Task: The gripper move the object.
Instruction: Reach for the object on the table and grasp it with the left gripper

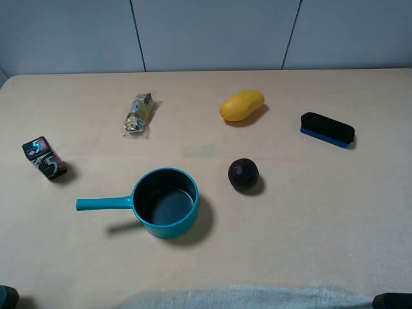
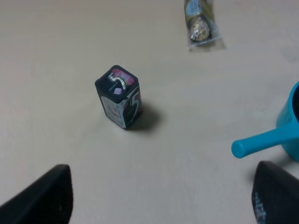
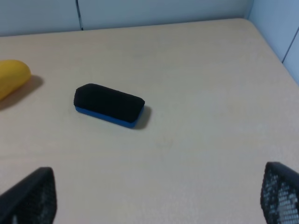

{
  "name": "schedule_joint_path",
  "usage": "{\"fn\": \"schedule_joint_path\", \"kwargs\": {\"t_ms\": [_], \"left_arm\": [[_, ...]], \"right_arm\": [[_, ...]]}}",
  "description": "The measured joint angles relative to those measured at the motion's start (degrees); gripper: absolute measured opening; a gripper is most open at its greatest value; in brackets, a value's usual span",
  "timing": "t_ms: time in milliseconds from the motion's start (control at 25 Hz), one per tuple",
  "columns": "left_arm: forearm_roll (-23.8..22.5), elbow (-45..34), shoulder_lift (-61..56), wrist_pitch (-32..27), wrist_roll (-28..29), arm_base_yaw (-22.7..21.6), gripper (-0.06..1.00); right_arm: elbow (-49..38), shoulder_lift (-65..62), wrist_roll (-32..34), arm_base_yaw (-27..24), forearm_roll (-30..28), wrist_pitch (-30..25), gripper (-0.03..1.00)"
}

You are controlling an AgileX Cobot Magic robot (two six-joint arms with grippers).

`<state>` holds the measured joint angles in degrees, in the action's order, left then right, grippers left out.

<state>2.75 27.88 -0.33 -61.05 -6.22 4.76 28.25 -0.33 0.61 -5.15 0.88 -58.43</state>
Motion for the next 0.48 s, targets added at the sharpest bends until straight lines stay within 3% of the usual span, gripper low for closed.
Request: {"fn": "schedule_joint_path", "kwargs": {"t_ms": [480], "left_arm": [[0.00, 0.00, 0.00, 0.00, 0.00, 0.00, 0.77]], "right_arm": [[0.00, 0.00, 0.00, 0.00, 0.00, 0.00, 0.66]]}}
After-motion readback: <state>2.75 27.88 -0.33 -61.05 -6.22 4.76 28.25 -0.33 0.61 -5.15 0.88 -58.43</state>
